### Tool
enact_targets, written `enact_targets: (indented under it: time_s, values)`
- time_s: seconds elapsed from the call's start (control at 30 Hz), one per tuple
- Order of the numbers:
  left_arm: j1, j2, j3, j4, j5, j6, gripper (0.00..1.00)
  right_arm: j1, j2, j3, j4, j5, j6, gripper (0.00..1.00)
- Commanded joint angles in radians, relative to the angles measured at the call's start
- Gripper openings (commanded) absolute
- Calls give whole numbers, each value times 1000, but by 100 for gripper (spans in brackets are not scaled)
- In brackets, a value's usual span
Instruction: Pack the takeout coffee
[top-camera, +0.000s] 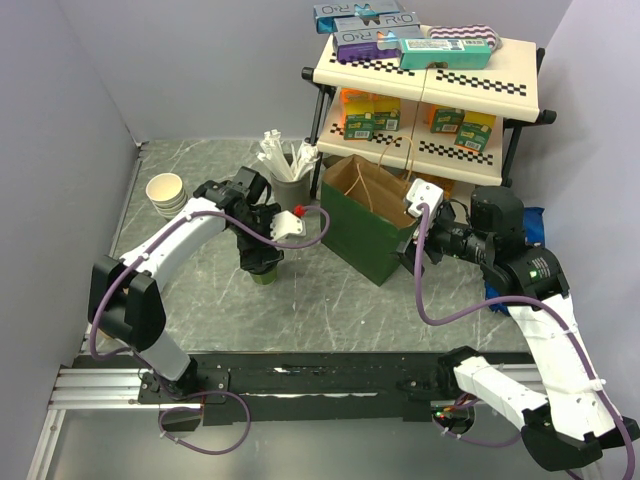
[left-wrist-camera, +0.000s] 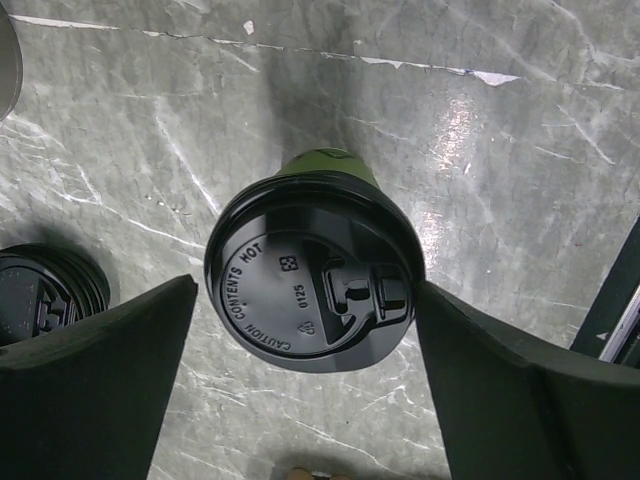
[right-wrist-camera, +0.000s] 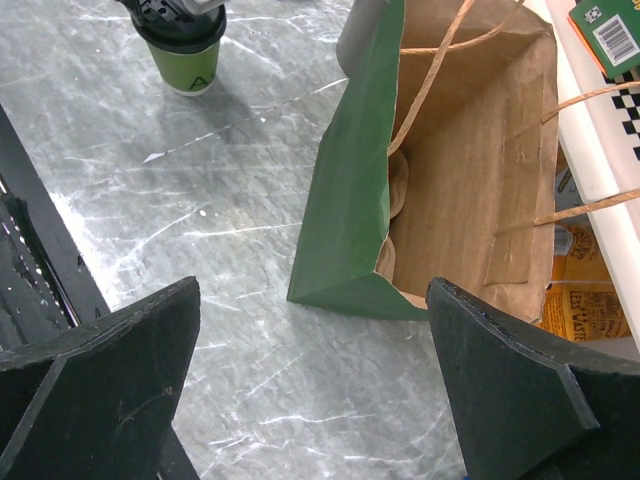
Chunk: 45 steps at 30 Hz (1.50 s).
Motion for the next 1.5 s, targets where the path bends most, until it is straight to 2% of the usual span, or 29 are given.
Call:
enact_targets:
  time_s: [0.0, 0.17, 0.33, 0.5, 0.7, 0.8, 0.83, 0.87, 0.93, 1.2, 1.47]
  values:
    - [1, -2, -10, 6, 10, 0, 93, -7, -5, 8, 16, -12, -7, 100]
    - [1, 3, -3, -25, 9, -9, 79, -7, -5, 11, 16, -6, -4, 100]
    - [1, -54, -10, -37, 12, -23, 74, -5, -10, 30, 40, 24, 17, 100]
    - [1, -118, 45, -86, 39, -57, 70, -16, 9, 89, 111, 85, 73, 100]
    - [-2, -190, 119, -117, 78, -114, 58, -77, 79, 182, 204, 142, 168, 100]
    - [-6, -226, 129, -111, 78, -135, 31, -137, 157, 223, 214, 124, 212, 100]
    - [-8, -233, 129, -108, 75, -141, 14, -152, 182, 238, 200, 107, 215, 100]
    - [-10, -247, 125, -105, 73, -157, 7, -163, 208, 281, 179, 97, 218, 100]
    - [-11, -262, 113, -93, 70, -164, 1, -197, 291, 345, 125, 82, 228, 100]
    - [-14, -335, 126, -11, 82, -247, 1, -235, 478, 432, 50, 27, 142, 100]
    - [-14, -327, 263, 9, 108, -316, 1, -235, 569, 433, 17, 5, 120, 100]
